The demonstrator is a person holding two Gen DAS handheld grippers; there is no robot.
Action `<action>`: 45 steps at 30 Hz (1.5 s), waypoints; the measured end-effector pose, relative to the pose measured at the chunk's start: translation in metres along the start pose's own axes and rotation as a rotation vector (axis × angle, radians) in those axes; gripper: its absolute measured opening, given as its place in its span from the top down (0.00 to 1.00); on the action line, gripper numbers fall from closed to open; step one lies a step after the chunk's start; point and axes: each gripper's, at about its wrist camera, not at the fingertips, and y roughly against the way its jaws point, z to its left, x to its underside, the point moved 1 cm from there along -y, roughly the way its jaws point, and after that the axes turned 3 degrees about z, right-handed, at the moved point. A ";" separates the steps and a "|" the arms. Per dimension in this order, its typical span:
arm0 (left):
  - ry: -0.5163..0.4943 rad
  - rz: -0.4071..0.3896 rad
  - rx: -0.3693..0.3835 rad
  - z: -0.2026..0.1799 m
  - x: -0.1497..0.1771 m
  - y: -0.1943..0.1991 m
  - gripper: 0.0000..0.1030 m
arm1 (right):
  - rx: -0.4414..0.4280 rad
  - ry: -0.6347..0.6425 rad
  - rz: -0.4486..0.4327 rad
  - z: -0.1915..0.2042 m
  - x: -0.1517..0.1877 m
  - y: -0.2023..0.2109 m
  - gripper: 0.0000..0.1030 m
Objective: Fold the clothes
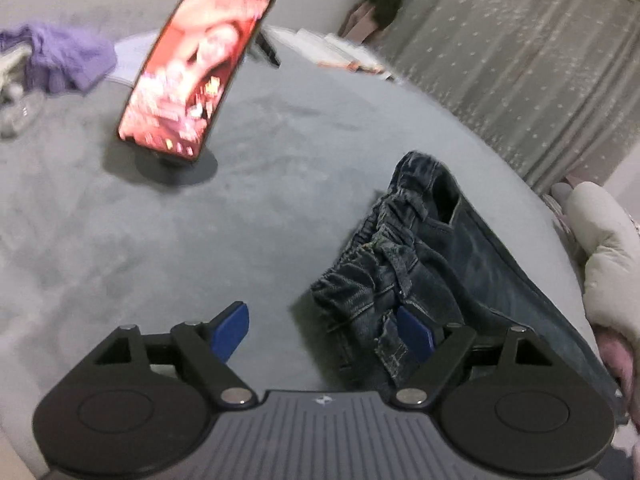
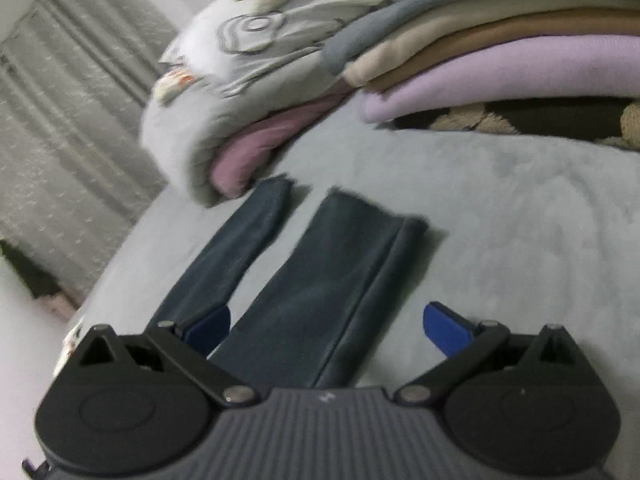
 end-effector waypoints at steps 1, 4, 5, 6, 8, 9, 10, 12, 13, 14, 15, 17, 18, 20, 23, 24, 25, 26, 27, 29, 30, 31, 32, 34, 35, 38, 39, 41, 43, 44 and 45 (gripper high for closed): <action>0.020 0.010 -0.006 0.003 0.000 -0.001 0.22 | 0.006 0.009 0.009 0.000 0.002 0.000 0.00; 0.106 0.062 -0.001 0.014 0.001 -0.006 0.22 | 0.049 0.049 0.064 -0.002 0.007 -0.005 0.00; 0.095 0.053 -0.007 0.012 0.002 -0.006 0.22 | 0.068 0.069 0.062 -0.002 0.007 -0.004 0.00; 0.084 0.044 -0.013 0.010 0.002 -0.007 0.22 | 0.076 0.085 0.060 -0.001 0.008 -0.003 0.00; 0.064 0.050 -0.025 0.005 0.004 -0.011 0.21 | 0.076 0.084 0.083 -0.005 0.009 -0.007 0.00; 0.065 0.067 -0.022 0.003 0.006 -0.015 0.20 | 0.068 0.070 0.090 -0.008 0.012 -0.008 0.00; 0.082 0.091 -0.011 0.001 0.008 -0.017 0.20 | 0.056 0.047 0.096 -0.011 0.013 -0.010 0.00; 0.072 0.106 0.023 -0.006 0.012 -0.018 0.19 | 0.033 0.041 0.089 -0.011 0.016 -0.010 0.00; 0.058 0.114 0.041 -0.009 0.013 -0.019 0.19 | 0.014 0.041 0.089 -0.010 0.019 -0.010 0.00; 0.058 0.126 0.052 -0.011 0.014 -0.021 0.19 | -0.003 0.044 0.088 -0.009 0.021 -0.010 0.00; 0.059 0.138 0.062 -0.013 0.016 -0.024 0.17 | -0.020 0.051 0.083 -0.006 0.024 -0.011 0.00; 0.067 0.139 0.065 -0.013 0.017 -0.027 0.15 | -0.042 0.079 0.077 0.000 0.030 -0.015 0.00; 0.068 0.136 0.067 -0.014 0.017 -0.028 0.13 | -0.047 0.101 0.074 0.005 0.034 -0.018 0.01; 0.073 0.131 0.075 -0.015 0.018 -0.030 0.11 | -0.044 0.156 0.067 0.015 0.039 -0.025 0.03; 0.083 0.123 0.090 -0.016 0.019 -0.032 0.10 | -0.043 0.199 0.053 0.025 0.045 -0.033 0.14; 0.097 0.119 0.101 -0.016 0.018 -0.032 0.10 | -0.039 0.203 0.047 0.027 0.046 -0.035 0.15; 0.108 0.121 0.116 -0.016 0.018 -0.033 0.10 | -0.036 0.206 0.043 0.029 0.047 -0.036 0.18; 0.122 0.125 0.130 -0.015 0.017 -0.035 0.10 | -0.033 0.205 0.040 0.029 0.047 -0.036 0.18; 0.137 0.128 0.143 -0.015 0.015 -0.036 0.10 | -0.028 0.204 0.034 0.029 0.047 -0.036 0.22; 0.164 0.130 0.168 -0.014 0.013 -0.038 0.12 | -0.018 0.200 0.022 0.029 0.047 -0.037 0.37; 0.172 0.129 0.183 -0.013 0.012 -0.038 0.20 | -0.010 0.196 0.016 0.029 0.047 -0.037 0.42; 0.168 0.134 0.198 -0.015 0.012 -0.038 0.26 | 0.000 0.190 0.010 0.028 0.046 -0.037 0.55; 0.148 0.133 0.182 -0.018 0.012 -0.039 0.32 | 0.005 0.182 0.008 0.026 0.044 -0.037 0.62; 0.129 0.133 0.165 -0.021 0.013 -0.041 0.40 | 0.003 0.160 0.010 0.023 0.042 -0.039 0.64; 0.129 0.133 0.162 -0.020 0.013 -0.042 0.41 | 0.002 0.152 0.011 0.022 0.041 -0.039 0.64; 0.134 0.133 0.161 -0.019 0.014 -0.044 0.43 | -0.004 0.144 0.009 0.021 0.041 -0.040 0.59; 0.135 0.133 0.160 -0.020 0.013 -0.044 0.43 | -0.005 0.141 0.008 0.021 0.041 -0.040 0.58; 0.142 0.135 0.161 -0.020 0.013 -0.045 0.39 | -0.006 0.135 0.005 0.021 0.041 -0.041 0.55; 0.146 0.134 0.175 -0.022 0.015 -0.046 0.31 | -0.001 0.148 0.001 0.022 0.043 -0.042 0.51; 0.138 0.132 0.174 -0.024 0.015 -0.046 0.29 | 0.001 0.161 -0.002 0.024 0.044 -0.042 0.48; 0.127 0.131 0.168 -0.026 0.015 -0.046 0.27 | 0.003 0.171 -0.004 0.026 0.045 -0.043 0.45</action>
